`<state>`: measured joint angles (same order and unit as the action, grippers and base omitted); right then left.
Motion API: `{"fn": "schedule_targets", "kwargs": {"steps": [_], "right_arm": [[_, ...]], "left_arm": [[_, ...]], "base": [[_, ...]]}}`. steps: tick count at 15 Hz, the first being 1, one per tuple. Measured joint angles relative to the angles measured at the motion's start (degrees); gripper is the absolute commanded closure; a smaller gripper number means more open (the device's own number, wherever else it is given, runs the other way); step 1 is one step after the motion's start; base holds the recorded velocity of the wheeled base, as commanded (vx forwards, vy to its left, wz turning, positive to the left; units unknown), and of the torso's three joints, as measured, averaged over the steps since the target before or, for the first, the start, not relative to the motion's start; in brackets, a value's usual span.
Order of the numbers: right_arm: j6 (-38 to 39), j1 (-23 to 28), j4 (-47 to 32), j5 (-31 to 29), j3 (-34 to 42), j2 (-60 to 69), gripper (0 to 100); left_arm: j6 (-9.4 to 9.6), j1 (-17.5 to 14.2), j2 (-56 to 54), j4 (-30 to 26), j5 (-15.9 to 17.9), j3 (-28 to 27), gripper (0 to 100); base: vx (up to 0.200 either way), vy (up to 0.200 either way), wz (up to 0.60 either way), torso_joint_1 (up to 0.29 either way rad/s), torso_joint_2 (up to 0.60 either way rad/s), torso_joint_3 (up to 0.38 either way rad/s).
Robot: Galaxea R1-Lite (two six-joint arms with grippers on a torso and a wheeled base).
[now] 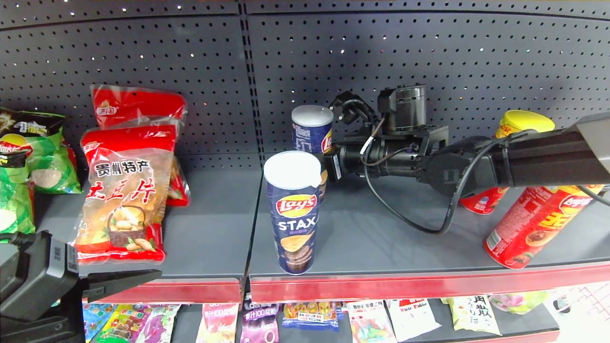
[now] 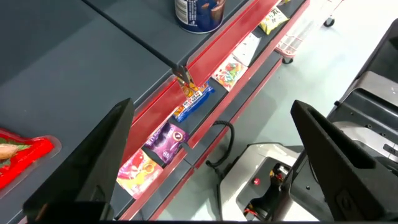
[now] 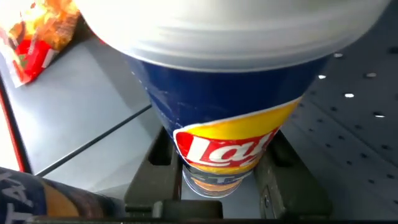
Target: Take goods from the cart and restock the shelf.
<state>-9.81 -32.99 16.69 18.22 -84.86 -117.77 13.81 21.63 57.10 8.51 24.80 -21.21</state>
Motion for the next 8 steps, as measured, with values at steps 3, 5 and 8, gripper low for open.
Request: {"fn": "schedule_targets", "kwargs": {"steps": [3, 5, 8], "right_arm": [[0.1, -0.1, 0.1, -0.8, 0.5, 0.2, 0], [0.1, -0.3, 0.1, -1.5, 2.3, 1.4, 0], [0.2, -0.4, 0.0, -2.4, 6.2, 4.5, 0]], "left_arm": [[0.00, 0.0, 0.1, 0.0, 0.0, 0.0, 0], [0.00, 0.0, 0.2, 0.0, 0.0, 0.0, 0], [-0.11, 0.0, 0.4, 0.0, 0.1, 0.0, 0]], "base": [[0.000, 0.000, 0.00, 0.000, 0.00, 0.000], [0.000, 0.000, 0.00, 0.000, 0.00, 0.000], [0.000, 0.000, 0.00, 0.000, 0.00, 0.000]]}}
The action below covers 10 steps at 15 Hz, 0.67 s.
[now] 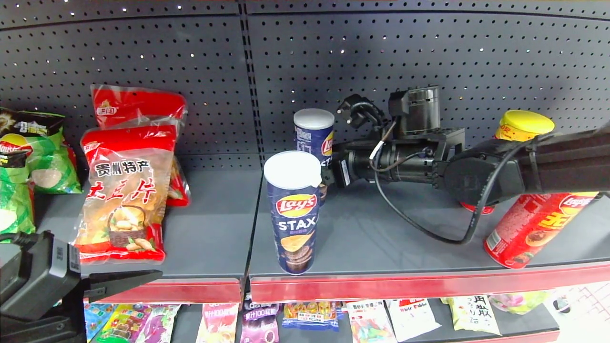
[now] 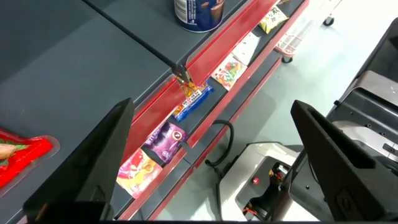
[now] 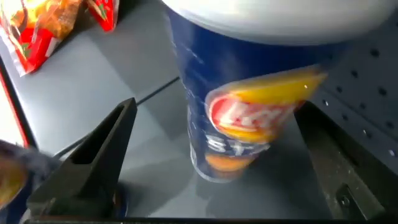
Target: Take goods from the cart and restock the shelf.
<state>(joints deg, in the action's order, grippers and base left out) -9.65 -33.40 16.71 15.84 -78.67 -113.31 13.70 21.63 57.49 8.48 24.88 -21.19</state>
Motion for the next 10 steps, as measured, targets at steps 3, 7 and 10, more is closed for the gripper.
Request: {"fn": "schedule_targets", "kwargs": {"steps": [3, 7, 10], "right_arm": [[0.3, 0.0, 0.0, -1.5, 5.2, 4.4, 0], [2.5, -0.8, 0.1, -4.2, 18.4, 14.7, 0], [4.2, -2.7, 0.2, -7.0, 30.1, 26.5, 0]], "left_arm": [[-0.07, -0.1, 0.4, 0.0, -0.1, 0.0, 0], [-0.13, -0.1, 3.9, 1.6, -1.7, -1.1, 0], [0.11, 0.0, 10.4, 8.3, -2.2, -2.8, 0]], "base": [[0.000, 0.000, 0.00, 0.000, 0.00, 0.000], [0.000, 0.000, 0.00, 0.000, 0.00, 0.000], [0.000, 0.000, 0.00, 0.000, 0.00, 0.000]]}}
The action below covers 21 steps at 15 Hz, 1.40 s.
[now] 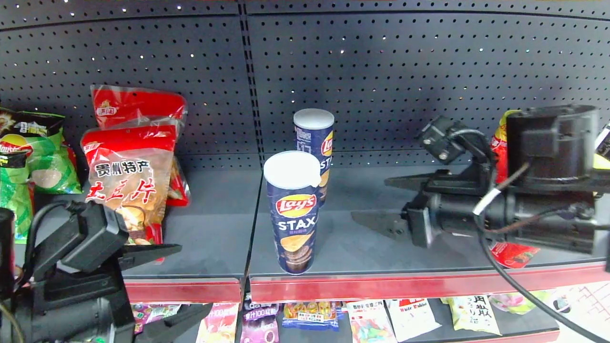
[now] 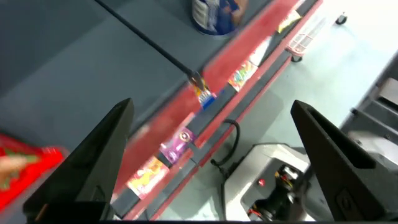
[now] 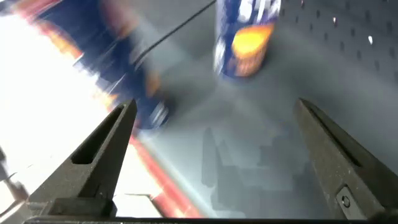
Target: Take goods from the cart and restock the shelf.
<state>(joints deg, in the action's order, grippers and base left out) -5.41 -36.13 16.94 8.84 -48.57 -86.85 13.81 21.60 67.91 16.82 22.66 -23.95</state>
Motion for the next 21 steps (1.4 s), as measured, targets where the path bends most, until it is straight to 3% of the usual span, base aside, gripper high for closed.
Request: {"fn": "schedule_targets", "kwargs": {"steps": [3, 7, 12, 21], "right_arm": [[2.0, -1.2, -0.1, -2.4, 8.7, 11.0, 0], [2.5, -1.5, -0.8, -3.7, 15.8, 22.7, 0], [4.6, -1.4, -4.5, -4.7, 17.0, 29.3, 0], [4.8, -1.3, -4.5, -4.7, 17.0, 30.5, 0]], "left_arm": [[0.09, 0.5, 6.9, 6.3, -0.5, -1.4, 0], [0.09, 2.2, 14.4, 7.2, -1.0, -5.3, 0], [0.06, 3.3, 22.9, 7.3, -3.3, -13.3, 0], [0.11, 4.6, 28.4, 7.3, -3.3, -17.7, 0]], "base": [[0.000, 0.000, 0.00, 0.000, 0.00, 0.000], [0.000, 0.000, 0.00, 0.000, 0.00, 0.000], [0.000, 0.000, 0.00, 0.000, 0.00, 0.000], [0.000, 0.000, 0.00, 0.000, 0.00, 0.000]]}}
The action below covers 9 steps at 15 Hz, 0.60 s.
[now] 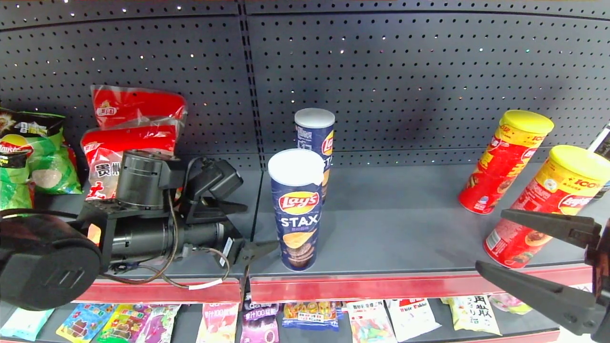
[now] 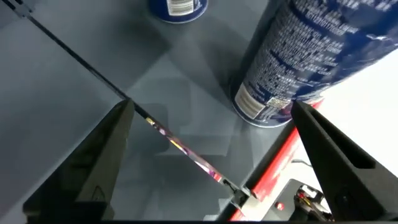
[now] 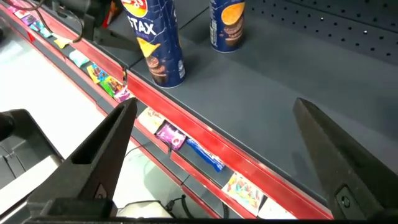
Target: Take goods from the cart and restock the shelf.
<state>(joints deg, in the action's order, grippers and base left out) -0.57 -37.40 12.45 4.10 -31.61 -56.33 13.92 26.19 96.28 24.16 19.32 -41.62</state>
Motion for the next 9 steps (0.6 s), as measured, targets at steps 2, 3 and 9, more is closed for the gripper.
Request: {"fn": "schedule_targets", "kwargs": {"steps": [2, 3, 9], "right_arm": [[0.0, 0.0, 0.0, 0.0, 0.0, 0.0, 0], [0.1, 0.0, 0.0, 0.0, 0.0, 0.0, 0], [0.1, 0.0, 0.0, 0.0, -0.1, -0.1, 0]], "left_arm": [[0.01, -0.1, 0.4, 0.0, 0.0, 0.1, 0], [0.04, -0.3, 0.5, 0.0, -0.1, 0.1, 0], [0.06, -1.9, 0.9, 0.0, -2.2, 0.0, 0]], "base": [[0.000, 0.000, 0.00, 0.000, 0.00, 0.000], [0.000, 0.000, 0.00, 0.000, 0.00, 0.000], [0.000, 0.000, 0.00, 0.000, 0.00, 0.000]]}}
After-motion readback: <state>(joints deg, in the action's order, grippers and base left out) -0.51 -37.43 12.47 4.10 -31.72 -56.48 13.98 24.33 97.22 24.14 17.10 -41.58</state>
